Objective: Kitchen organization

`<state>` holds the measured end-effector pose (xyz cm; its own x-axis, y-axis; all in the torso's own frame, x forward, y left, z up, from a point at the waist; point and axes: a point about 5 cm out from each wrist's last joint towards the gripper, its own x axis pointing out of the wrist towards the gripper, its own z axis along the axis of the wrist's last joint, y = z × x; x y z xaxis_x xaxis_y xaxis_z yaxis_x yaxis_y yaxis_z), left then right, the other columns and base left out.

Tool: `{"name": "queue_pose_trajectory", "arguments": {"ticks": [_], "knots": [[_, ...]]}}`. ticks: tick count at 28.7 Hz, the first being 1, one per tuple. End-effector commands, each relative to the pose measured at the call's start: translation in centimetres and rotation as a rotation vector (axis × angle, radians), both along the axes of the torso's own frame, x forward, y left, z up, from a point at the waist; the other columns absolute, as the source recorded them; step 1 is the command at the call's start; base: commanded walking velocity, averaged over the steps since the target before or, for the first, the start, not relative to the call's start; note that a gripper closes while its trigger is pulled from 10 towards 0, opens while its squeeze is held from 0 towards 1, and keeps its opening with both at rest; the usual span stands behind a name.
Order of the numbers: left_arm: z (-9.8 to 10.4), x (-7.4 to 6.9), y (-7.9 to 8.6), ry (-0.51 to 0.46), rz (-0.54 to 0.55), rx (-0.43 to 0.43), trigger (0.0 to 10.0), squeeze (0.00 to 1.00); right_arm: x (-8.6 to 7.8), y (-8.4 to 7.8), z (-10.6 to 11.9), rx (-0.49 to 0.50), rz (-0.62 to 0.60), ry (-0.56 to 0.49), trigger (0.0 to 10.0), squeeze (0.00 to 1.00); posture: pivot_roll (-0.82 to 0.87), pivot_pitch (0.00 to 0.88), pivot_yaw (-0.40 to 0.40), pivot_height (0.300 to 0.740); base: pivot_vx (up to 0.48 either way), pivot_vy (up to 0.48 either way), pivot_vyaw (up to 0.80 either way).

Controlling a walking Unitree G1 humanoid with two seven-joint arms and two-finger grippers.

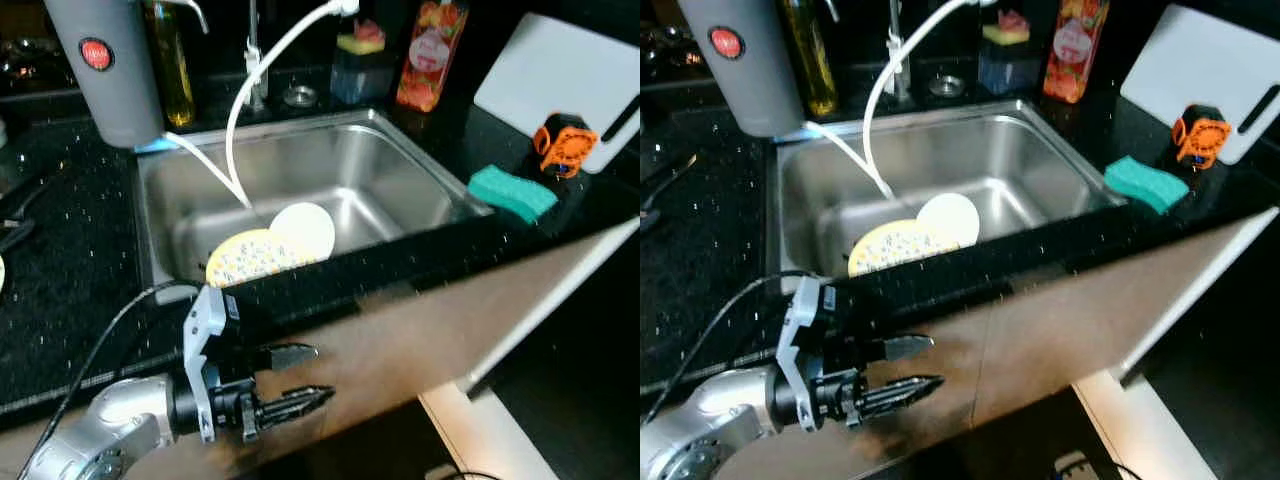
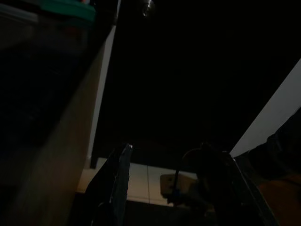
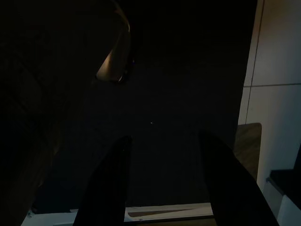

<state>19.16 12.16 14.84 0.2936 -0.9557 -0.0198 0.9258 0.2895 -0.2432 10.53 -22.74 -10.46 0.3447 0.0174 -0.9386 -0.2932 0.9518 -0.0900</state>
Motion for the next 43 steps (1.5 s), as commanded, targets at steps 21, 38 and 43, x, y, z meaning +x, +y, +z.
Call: {"name": "queue_pose_trajectory", "arguments": {"ticks": [21,38,43], "knots": [[-7.6,2.7,6.5,0.212,0.378,0.178,10.0,0.00,-0.4,0.1,-0.1,0.017,-0.013,0.010,10.0,0.00,0.05,0.000,-0.024,0.740,-0.167,0.000,0.00],[-21.5,-0.8,10.4,0.694,0.844,0.686,10.0,0.00,-0.4,0.5,-0.2,0.022,-0.001,0.021,10.0,0.00,0.04,0.000,-0.019,0.740,0.000,0.000,0.71],[-23.3,-2.7,9.2,0.771,0.867,0.750,10.0,0.00,-0.3,0.5,-0.2,0.025,0.001,0.027,10.0,0.00,0.04,0.000,-0.019,0.740,0.000,0.000,0.73]]}}
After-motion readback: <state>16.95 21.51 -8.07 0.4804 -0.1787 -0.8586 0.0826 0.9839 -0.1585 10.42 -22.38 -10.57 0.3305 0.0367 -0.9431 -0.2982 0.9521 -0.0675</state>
